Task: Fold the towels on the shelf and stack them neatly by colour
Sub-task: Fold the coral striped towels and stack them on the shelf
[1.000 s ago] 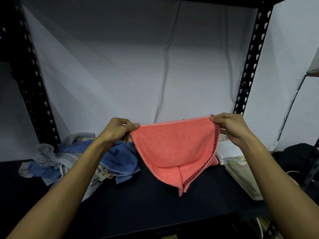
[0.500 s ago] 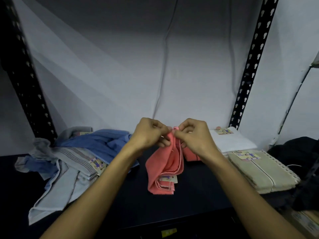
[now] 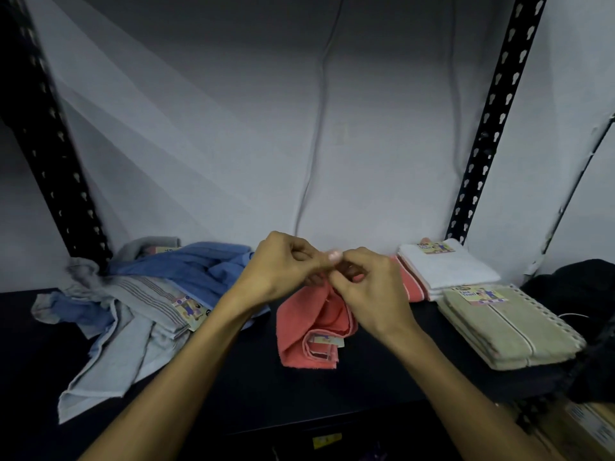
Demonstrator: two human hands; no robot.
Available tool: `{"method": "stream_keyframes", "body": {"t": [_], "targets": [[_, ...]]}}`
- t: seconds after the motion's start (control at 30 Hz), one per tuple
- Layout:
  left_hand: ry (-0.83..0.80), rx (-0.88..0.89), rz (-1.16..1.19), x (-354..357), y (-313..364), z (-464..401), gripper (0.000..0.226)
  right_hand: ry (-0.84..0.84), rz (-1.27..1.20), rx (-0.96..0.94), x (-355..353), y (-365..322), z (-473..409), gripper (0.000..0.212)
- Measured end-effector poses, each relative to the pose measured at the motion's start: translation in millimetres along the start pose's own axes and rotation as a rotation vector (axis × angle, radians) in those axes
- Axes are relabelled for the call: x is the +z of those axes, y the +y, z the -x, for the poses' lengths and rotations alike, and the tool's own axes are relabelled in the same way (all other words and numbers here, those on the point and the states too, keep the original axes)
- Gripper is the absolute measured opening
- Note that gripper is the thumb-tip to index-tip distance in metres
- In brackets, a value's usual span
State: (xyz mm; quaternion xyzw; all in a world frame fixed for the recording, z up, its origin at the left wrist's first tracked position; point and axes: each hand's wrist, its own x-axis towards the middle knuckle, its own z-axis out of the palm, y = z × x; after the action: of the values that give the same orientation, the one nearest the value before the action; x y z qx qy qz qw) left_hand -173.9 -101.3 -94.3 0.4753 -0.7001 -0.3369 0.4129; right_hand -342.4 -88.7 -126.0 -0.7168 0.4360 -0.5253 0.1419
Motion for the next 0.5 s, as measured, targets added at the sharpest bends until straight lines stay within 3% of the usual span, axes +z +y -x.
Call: {"method": "stream_keyframes", "body": {"t": [0.1, 0.17, 0.23, 0.3, 0.4, 0.5], "targets": [[0.009, 0.018, -0.065, -12.8, -8.5, 1.2, 0.027, -0.201, -0.246, 0.104, -8.4, 4.1, -0.2, 0.032], [-0.072, 0.056, -0.072, -23.5, -11.7, 3.2, 0.022, -0.222, -0.294, 0.15, -15.3, 13.9, -5.7, 0.039], [-0.152, 0.089, -0.107, -32.8, -10.8, 6.4, 0.022, -0.203, -0.13, 0.094, -23.1, 26.8, -13.7, 0.038], [-0.219, 0.117, -0.151, -40.5, -8.6, 10.3, 0.023, -0.326, 0.045, 0.035, -30.4, 35.6, -19.1, 0.042], [-0.249, 0.197, -0.302, -51.6, -4.9, 18.0, 0.023, -0.531, 0.152, 0.001, -35.1, 39.6, -16.7, 0.042], [-0.239, 0.263, -0.414, -60.6, -3.8, 26.8, 0.021, -0.555, 0.212, -0.055, -32.9, 34.9, -8.2, 0.03]]}}
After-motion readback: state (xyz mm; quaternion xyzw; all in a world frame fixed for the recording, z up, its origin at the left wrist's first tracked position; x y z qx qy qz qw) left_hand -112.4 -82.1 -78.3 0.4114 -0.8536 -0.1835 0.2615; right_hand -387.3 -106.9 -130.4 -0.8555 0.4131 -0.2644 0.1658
